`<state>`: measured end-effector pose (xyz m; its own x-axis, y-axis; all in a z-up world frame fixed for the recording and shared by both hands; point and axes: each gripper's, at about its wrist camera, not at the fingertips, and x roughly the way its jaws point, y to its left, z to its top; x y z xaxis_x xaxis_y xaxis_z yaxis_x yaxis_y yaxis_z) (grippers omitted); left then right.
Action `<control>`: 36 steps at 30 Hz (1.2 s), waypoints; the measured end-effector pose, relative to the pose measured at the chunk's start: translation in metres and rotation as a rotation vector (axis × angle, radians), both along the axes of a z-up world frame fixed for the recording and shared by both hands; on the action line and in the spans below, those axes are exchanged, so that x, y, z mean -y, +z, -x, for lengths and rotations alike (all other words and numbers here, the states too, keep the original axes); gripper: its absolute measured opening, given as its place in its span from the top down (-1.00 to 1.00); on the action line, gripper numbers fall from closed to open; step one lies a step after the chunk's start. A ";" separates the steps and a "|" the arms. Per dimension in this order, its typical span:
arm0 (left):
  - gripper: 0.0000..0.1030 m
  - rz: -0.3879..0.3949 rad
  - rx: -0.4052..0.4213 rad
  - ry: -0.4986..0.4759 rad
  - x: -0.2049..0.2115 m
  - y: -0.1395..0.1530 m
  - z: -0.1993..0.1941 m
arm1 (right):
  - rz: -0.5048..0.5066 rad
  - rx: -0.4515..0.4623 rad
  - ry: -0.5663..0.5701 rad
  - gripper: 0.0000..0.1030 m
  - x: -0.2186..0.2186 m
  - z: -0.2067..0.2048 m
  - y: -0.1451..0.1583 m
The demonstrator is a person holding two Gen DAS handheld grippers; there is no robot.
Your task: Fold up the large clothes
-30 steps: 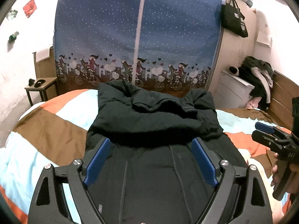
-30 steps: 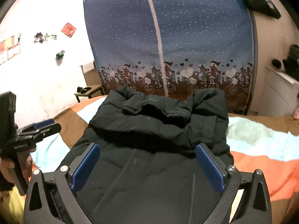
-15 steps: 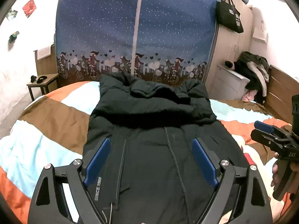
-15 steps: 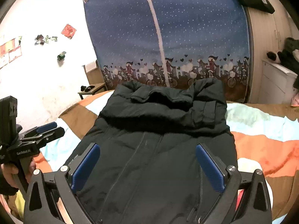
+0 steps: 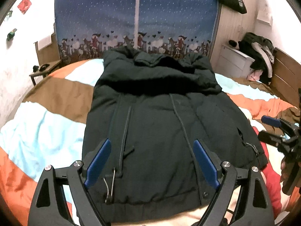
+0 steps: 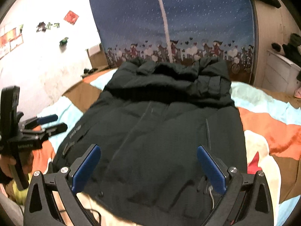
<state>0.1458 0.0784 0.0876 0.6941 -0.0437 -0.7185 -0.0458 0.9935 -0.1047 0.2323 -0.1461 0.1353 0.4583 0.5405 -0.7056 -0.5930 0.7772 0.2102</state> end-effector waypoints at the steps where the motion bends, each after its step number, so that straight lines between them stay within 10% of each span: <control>1: -0.65 0.000 -0.005 0.000 0.000 -0.002 0.002 | 0.010 -0.008 0.007 -1.00 0.001 0.003 -0.004; 20: -0.65 -0.049 -0.135 -0.149 0.005 -0.055 0.037 | 0.124 -0.154 0.026 -1.00 0.017 0.024 -0.054; 36: -0.65 -0.328 -0.205 -0.371 0.008 -0.113 0.071 | 0.397 -0.154 0.138 -1.00 0.034 0.037 -0.087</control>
<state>0.0750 0.0706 -0.0257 0.5191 -0.0100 -0.8547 0.3276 0.9259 0.1881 0.1952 -0.1798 0.0482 0.2744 0.2629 -0.9250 -0.6824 0.7310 0.0054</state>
